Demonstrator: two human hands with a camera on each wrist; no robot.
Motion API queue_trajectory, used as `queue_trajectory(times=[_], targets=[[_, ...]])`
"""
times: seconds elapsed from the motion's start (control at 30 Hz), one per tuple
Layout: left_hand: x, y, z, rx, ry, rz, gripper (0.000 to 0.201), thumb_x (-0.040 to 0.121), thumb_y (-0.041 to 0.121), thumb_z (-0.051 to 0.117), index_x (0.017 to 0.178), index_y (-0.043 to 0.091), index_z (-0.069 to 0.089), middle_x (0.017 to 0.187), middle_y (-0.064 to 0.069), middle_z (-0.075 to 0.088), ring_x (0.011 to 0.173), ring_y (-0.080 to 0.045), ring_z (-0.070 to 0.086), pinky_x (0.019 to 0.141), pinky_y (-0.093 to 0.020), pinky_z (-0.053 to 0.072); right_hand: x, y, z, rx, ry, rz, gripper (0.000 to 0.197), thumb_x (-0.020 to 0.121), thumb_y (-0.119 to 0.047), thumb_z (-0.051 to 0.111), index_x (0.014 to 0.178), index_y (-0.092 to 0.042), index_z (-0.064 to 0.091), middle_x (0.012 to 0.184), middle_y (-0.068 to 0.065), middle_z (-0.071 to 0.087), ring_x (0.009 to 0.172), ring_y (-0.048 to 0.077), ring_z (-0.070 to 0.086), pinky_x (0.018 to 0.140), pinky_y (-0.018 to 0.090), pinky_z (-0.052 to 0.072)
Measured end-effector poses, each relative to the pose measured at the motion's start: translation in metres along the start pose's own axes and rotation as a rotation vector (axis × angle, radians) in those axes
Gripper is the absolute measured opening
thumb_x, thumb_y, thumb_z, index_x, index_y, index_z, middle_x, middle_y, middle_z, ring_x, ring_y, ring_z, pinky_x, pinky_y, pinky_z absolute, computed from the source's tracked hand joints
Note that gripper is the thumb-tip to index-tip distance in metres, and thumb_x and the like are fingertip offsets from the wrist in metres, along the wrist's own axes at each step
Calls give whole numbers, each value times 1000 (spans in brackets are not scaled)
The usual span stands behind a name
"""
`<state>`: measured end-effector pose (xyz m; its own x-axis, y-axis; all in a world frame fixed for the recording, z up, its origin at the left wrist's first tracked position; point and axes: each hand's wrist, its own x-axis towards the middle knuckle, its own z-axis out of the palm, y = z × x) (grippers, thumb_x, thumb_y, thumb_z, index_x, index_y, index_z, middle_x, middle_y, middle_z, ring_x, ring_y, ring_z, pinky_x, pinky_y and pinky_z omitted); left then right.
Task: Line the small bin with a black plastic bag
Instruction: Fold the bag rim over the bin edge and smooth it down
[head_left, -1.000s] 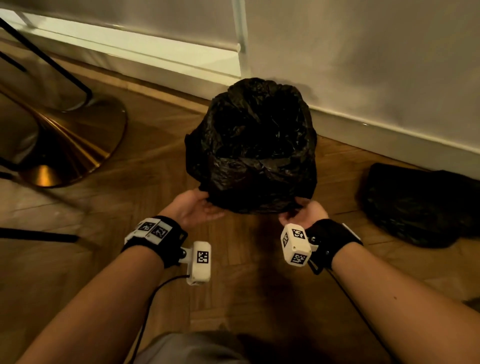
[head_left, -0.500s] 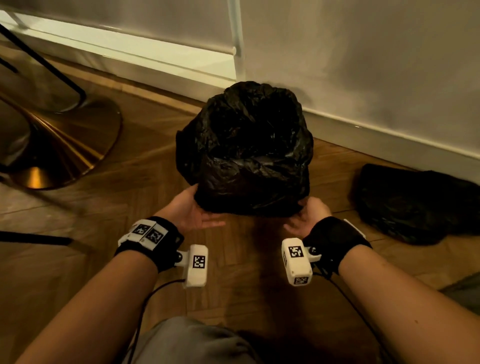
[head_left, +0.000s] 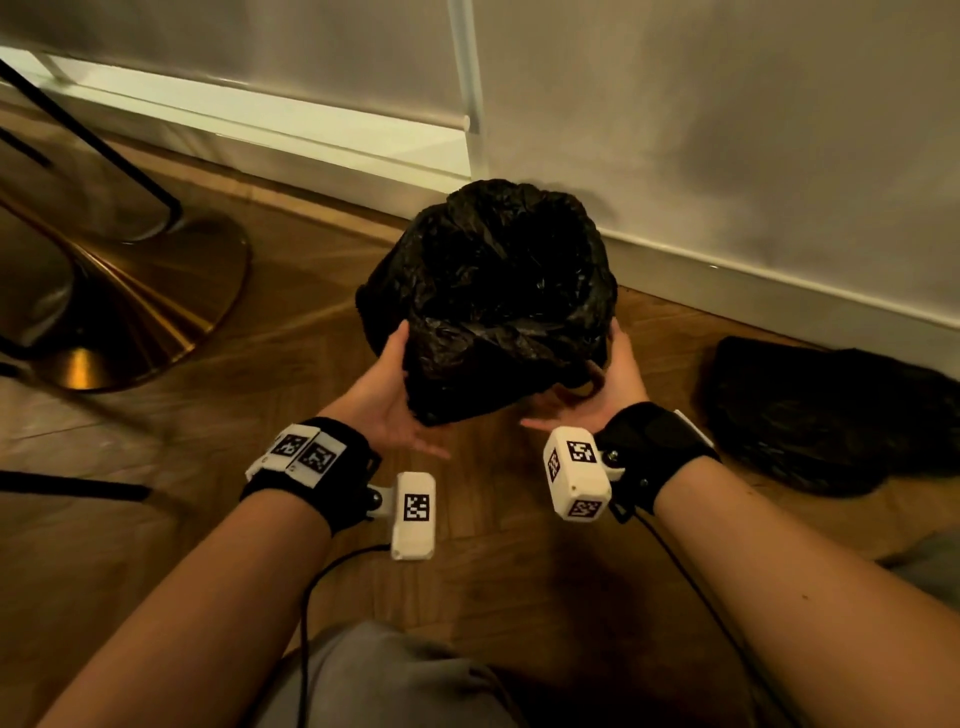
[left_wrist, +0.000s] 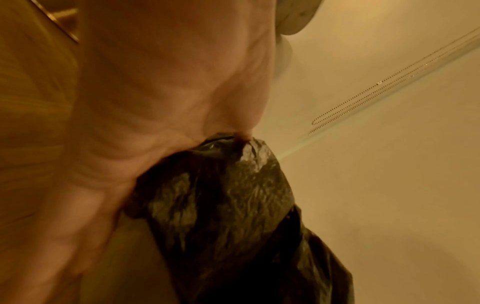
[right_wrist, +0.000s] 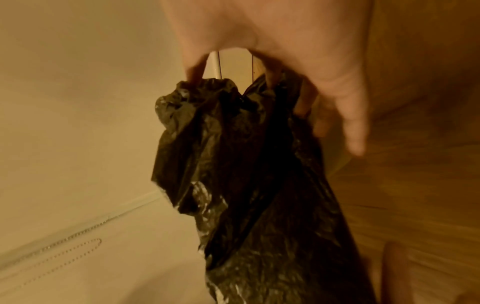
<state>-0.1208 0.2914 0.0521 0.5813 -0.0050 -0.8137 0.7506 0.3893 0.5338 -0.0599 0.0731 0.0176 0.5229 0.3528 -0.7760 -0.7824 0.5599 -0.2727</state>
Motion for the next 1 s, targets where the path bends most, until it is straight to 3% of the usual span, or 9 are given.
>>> queue_trajectory(times=[0.17,0.33,0.5,0.6,0.7,0.77,0.83,0.9,1.0], targets=[[7,2,12,103,86,20,112,54,97,45,146,33,41,151,-2,44,134,-36,42,109,-69,19,4,-4,14,-2,-16,-24,40,87,-48,58,117,-22,54,112,8,53,102,30,51,93,52,47],[10,2,18,-64,82,50,58,87,63,53,123,19,61,127,-9,65,115,-29,60,93,-43,49,24,-6,0,-5,104,-68,30,93,-27,54,122,-18,58,88,4,57,81,21,56,50,27,52],[17,-2,-1,-309,106,98,36,101,38,42,122,12,57,97,-7,71,103,-23,61,92,-39,45,25,-19,-15,173,138,-89,28,101,-24,37,119,-14,55,104,14,60,94,29,58,69,40,50],[25,-3,-4,-453,117,145,40,107,27,28,139,10,45,115,-11,64,121,-28,56,93,-43,44,22,-22,-12,212,118,-71,29,104,-19,29,103,-7,55,102,19,61,92,31,58,64,42,54],[35,3,0,-474,126,192,39,107,23,25,134,12,52,102,-14,72,91,-28,70,70,-42,60,17,-22,-1,195,126,-82,31,104,-16,29,119,-7,54,108,19,60,96,32,58,71,38,55],[40,2,1,-447,124,191,38,107,26,27,127,14,57,98,-15,75,84,-30,73,63,-43,61,13,-22,2,168,120,-84,40,102,-29,34,137,-12,44,136,15,51,124,33,49,96,42,43],[41,-2,-1,-355,152,138,39,104,36,33,130,20,57,119,-12,68,105,-33,66,82,-50,56,6,-19,-3,153,84,-50,55,92,-52,47,136,-20,43,138,12,48,124,35,47,103,50,39],[40,-6,-5,-200,198,73,44,99,47,40,130,20,56,126,-9,62,117,-32,57,95,-56,44,1,-16,-9,138,37,-43,60,83,-55,59,131,-22,44,130,10,51,113,32,52,100,56,39],[32,-6,-14,37,338,68,43,95,56,44,109,18,57,100,-3,63,97,-25,61,82,-46,50,-1,-12,-13,60,38,-100,53,85,-39,64,132,-24,45,128,7,52,106,25,56,86,50,49]])
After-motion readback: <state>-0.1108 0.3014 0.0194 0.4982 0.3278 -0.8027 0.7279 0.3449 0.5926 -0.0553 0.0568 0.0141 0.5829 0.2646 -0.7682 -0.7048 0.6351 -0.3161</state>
